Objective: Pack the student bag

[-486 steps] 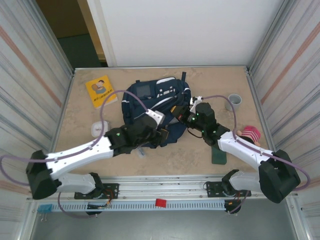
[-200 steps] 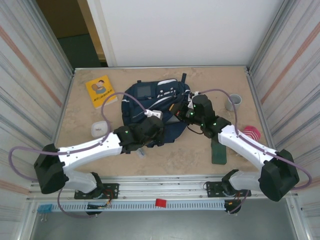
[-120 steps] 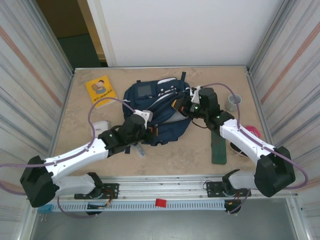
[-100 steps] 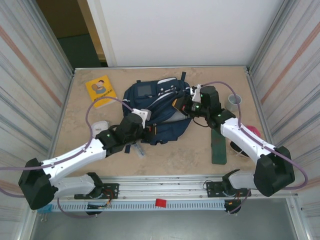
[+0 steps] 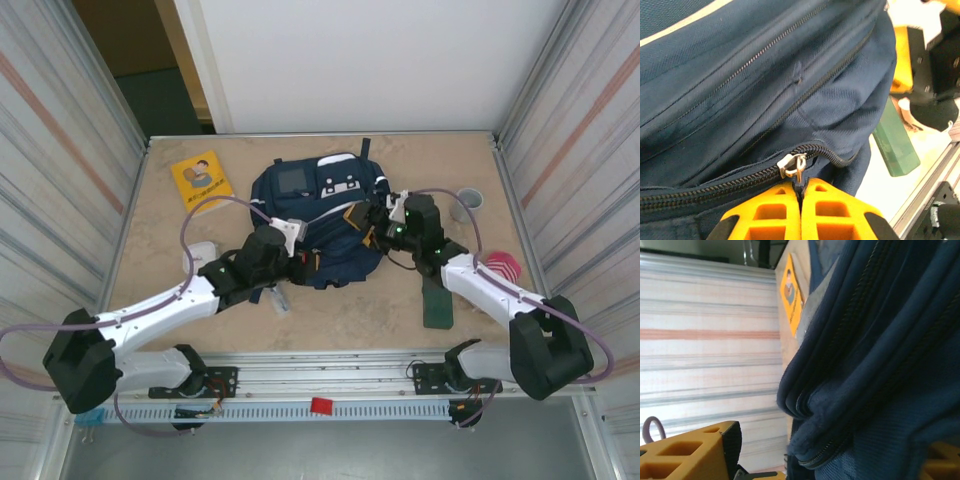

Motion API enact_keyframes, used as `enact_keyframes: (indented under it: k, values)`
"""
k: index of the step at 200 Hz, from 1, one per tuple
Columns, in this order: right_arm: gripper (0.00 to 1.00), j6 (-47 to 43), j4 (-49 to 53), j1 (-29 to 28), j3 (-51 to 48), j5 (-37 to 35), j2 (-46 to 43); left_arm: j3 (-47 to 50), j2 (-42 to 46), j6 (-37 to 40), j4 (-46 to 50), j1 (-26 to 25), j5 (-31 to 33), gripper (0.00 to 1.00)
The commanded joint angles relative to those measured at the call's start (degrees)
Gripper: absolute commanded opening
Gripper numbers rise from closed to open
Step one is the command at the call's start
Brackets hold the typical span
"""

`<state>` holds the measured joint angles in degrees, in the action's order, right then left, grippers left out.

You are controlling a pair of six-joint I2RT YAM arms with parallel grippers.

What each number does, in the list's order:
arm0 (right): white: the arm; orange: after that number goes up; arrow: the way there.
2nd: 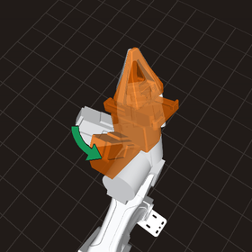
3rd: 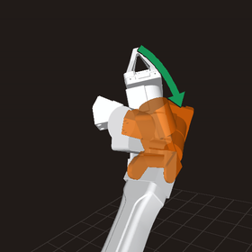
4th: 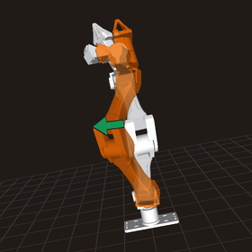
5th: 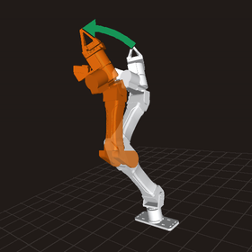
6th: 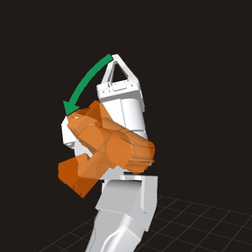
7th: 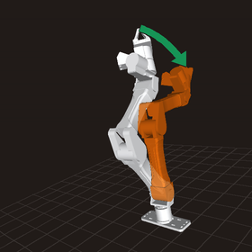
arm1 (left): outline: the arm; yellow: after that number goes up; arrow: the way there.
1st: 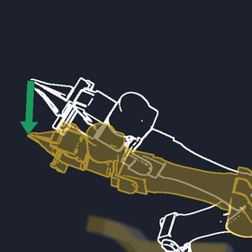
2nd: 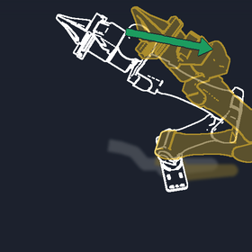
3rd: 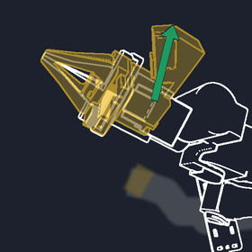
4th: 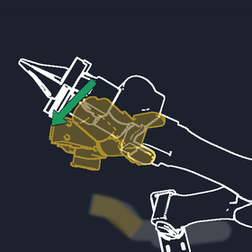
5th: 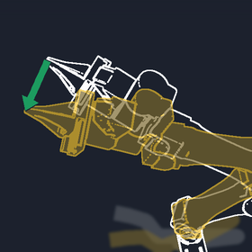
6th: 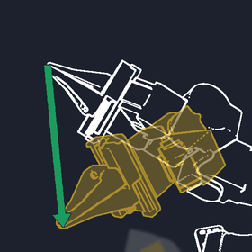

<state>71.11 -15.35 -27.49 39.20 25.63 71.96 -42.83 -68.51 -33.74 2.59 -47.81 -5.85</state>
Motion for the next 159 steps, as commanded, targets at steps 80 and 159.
enact_keyframes:
  k: [80, 159]
  values:
    - [0.04, -10.76, 8.20, 4.87, 7.65, 5.13, -0.62, -1.58, 2.40, 3.59, 5.11, 0.34, 1.78, 0.00]
    - [0.00, -31.42, 29.94, 14.57, 30.26, 29.54, 6.24, 4.09, 5.54, 8.09, 5.80, 11.23, 6.50, 0.00]
